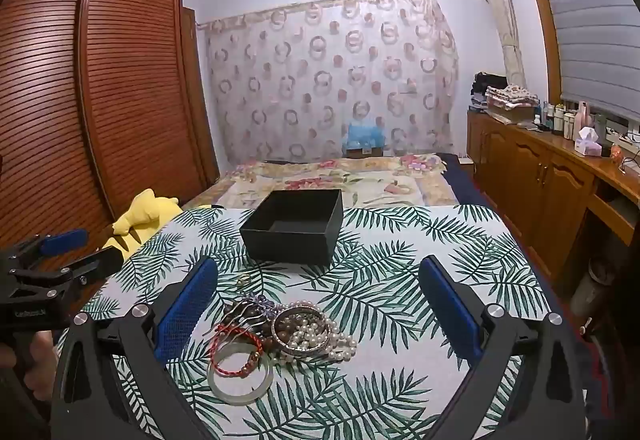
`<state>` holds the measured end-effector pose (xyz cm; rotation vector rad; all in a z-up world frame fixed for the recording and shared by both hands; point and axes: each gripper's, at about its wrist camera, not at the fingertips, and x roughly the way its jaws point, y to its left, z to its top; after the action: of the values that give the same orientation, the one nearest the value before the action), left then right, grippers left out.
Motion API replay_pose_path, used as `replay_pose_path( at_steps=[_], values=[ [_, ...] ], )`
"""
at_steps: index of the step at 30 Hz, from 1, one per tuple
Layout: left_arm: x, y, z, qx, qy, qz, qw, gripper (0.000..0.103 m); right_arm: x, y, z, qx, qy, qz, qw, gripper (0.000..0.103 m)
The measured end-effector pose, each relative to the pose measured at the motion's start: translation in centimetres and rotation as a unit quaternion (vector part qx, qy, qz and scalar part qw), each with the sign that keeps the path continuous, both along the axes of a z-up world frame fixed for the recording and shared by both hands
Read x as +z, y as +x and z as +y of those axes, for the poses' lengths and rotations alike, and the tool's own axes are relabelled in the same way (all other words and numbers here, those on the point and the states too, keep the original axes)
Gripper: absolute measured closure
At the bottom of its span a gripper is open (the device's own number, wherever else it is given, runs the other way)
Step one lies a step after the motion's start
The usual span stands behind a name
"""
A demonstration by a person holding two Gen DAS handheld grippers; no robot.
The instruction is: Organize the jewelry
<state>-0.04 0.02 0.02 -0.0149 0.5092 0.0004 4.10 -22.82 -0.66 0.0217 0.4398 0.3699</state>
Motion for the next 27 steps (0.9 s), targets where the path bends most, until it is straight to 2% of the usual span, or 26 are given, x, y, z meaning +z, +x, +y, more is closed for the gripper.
replay_pose_path(
  at_steps=[27],
  values=[
    [-0.01, 0.06, 0.01, 0.000, 0.002, 0.002, 1.0000, 0.007, 0.48, -0.15, 0.07, -0.003, 0.000, -0.008, 1.000, 0.002]
  ],
)
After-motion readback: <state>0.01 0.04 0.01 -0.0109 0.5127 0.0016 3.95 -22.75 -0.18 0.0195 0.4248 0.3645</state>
